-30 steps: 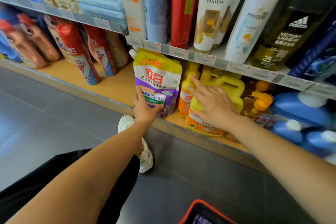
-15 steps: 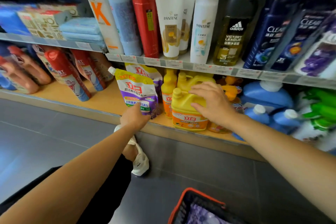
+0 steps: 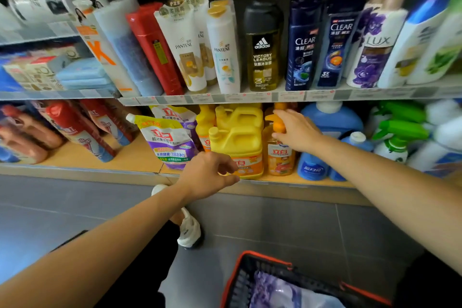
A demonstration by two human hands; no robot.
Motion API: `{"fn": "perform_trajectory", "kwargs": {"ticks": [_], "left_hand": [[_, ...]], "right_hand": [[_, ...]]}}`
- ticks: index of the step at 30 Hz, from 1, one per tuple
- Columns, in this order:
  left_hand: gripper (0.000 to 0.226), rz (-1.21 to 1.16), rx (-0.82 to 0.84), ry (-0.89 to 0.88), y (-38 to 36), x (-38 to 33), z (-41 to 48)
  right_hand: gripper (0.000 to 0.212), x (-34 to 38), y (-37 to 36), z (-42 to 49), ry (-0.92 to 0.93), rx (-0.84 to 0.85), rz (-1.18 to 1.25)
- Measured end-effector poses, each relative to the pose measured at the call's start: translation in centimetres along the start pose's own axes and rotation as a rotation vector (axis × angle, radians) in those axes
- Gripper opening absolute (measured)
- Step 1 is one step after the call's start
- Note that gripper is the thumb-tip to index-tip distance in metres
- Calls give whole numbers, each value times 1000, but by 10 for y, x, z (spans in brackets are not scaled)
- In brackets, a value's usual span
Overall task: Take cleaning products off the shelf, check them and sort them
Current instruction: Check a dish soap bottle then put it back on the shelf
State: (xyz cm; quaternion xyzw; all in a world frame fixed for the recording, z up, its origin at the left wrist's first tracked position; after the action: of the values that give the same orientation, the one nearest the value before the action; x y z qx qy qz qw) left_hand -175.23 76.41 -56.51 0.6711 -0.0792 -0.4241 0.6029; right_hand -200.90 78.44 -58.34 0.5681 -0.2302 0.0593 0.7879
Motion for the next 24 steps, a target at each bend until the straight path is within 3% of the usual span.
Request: {"fn": "perform_trajectory", "kwargs": {"ticks": [3,7,11,15,20,24], "left_hand": [[20,-6,40,-26,-10,-18,2],[28,-121,29,39,-26,-29,15],[69,-261,-26,160,-48,-37,27],[98,-383,77,76,-74,-63,30],[95,-558,75,-42,-82,-98,28],[92,-605,40,-104,-83,-126,22]], "right_hand": [[42,-4,2,9,-38,6,74],[30,-4,13,-4,39,44,81],[25,-13,35,-42,26,9,213],[25,-11,75,-66,4,-23,361],[27,-12,126,-96,-83,7,691],[28,-36,145,-127,-213,-109,938]]}}
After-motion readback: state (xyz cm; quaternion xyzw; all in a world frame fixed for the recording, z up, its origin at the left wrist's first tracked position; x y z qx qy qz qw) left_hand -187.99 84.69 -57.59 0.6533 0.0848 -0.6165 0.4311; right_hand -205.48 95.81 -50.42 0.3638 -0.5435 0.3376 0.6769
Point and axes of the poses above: each hand's wrist, its own z-axis towards the middle knuckle, its own y-axis out of the back of the hand, x = y × z, the point moved 5 cm from there along z, towards the middle knuckle, and after that the axes turned 10 degrees about -x, right-handed, at the moved point
